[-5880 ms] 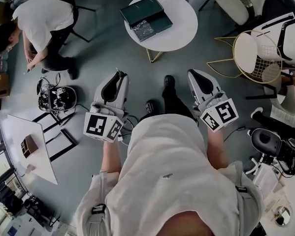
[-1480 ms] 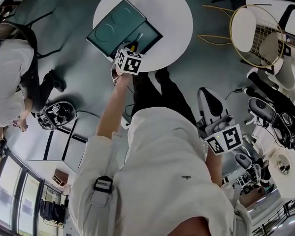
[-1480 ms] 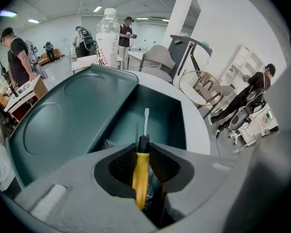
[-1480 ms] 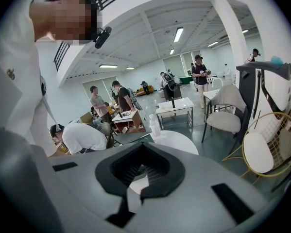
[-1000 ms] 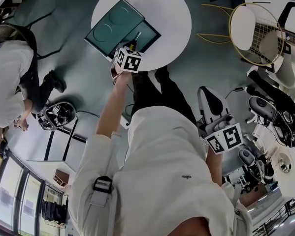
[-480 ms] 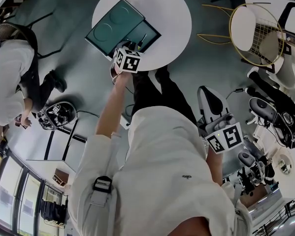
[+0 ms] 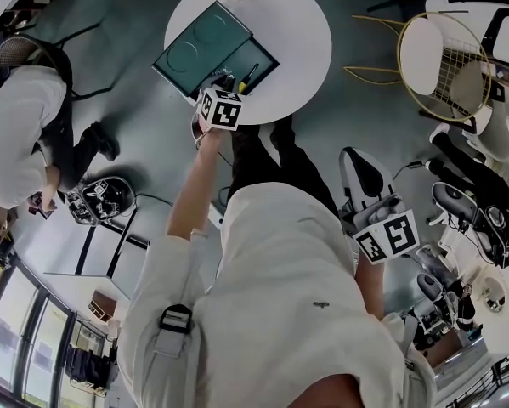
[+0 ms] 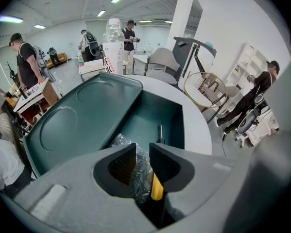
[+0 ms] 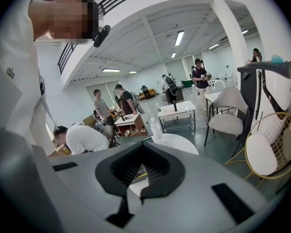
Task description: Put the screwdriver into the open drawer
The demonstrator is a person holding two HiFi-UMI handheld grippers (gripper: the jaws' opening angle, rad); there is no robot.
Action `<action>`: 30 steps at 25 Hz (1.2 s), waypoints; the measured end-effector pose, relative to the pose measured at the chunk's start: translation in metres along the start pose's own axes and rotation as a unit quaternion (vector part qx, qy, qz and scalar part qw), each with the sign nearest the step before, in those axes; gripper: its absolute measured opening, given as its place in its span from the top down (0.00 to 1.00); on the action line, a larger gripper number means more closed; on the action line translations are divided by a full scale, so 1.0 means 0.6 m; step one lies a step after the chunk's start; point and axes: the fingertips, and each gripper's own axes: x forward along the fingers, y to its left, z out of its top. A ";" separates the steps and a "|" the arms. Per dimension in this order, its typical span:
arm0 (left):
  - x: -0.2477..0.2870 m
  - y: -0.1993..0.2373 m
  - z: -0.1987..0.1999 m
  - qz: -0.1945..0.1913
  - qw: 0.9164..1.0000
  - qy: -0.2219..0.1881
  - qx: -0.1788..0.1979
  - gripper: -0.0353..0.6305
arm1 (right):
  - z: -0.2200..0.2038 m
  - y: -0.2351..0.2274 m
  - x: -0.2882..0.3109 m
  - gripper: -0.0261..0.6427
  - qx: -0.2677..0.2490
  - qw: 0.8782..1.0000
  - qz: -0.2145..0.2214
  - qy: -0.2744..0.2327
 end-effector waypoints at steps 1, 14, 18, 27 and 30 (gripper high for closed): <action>-0.005 -0.002 0.000 0.002 1.000 -0.002 -0.001 0.81 | 0.001 0.001 -0.003 0.95 -0.001 1.000 0.002 -0.003; -0.119 -0.021 0.059 0.068 0.996 -0.056 -0.007 0.89 | 0.027 -0.005 -0.060 0.95 -0.028 0.996 0.054 -0.066; -0.159 -0.041 0.070 0.087 0.994 -0.072 -0.014 0.90 | 0.035 -0.009 -0.077 0.95 -0.039 0.993 0.078 -0.086; -0.237 -0.089 0.077 0.131 0.984 -0.113 -0.033 0.93 | 0.034 -0.023 -0.107 0.95 -0.057 0.985 0.127 -0.105; -0.266 -0.113 0.085 0.133 0.981 -0.138 -0.042 0.93 | 0.030 -0.029 -0.114 0.95 -0.062 0.982 0.144 -0.104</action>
